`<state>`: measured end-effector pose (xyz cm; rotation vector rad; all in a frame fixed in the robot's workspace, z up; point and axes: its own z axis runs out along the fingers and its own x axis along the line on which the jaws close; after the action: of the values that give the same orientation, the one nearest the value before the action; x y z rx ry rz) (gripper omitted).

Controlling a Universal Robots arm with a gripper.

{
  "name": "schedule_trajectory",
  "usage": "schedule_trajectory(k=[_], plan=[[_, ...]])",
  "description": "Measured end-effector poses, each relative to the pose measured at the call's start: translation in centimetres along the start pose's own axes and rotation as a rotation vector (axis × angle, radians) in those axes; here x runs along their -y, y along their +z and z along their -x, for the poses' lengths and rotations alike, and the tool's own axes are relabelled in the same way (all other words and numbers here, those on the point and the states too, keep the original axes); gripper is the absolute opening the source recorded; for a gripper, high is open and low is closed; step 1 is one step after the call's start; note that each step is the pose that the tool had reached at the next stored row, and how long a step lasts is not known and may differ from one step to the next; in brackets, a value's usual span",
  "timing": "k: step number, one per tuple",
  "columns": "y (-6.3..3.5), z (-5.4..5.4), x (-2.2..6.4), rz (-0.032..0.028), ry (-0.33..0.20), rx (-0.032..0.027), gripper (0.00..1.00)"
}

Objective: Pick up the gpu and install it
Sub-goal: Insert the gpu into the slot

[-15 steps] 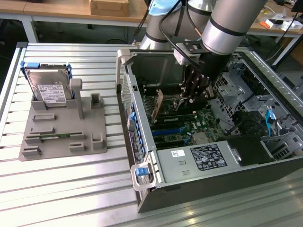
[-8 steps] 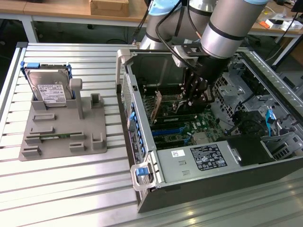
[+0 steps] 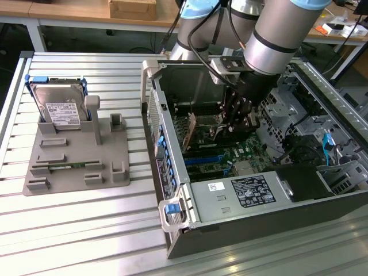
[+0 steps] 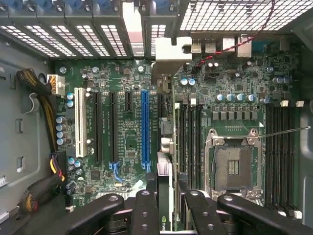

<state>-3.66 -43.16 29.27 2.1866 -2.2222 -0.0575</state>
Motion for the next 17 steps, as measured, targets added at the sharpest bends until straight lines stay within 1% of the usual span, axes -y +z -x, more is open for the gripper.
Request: schedule_trajectory(k=[1,3,5,6,8,11,14,17], plan=[[0.06,-0.1,-0.10,0.0000,0.004,-0.0010,0.27],[0.16,-0.3,-0.93,0.0000,0.004,-0.0011,0.27],[0.24,-0.6,-1.46,-0.0001,0.004,-0.0012,0.27],[0.37,-1.1,-1.75,-0.0001,0.004,-0.0014,0.27],[0.61,-1.2,-2.41,0.0000,0.004,-0.0020,0.27],[0.83,-1.7,-2.80,0.0000,0.004,-0.0020,0.27],[0.96,-1.8,-3.08,-0.0001,0.004,-0.0020,0.27],[1.15,-2.1,-3.58,-0.0001,0.004,-0.0029,0.27]])
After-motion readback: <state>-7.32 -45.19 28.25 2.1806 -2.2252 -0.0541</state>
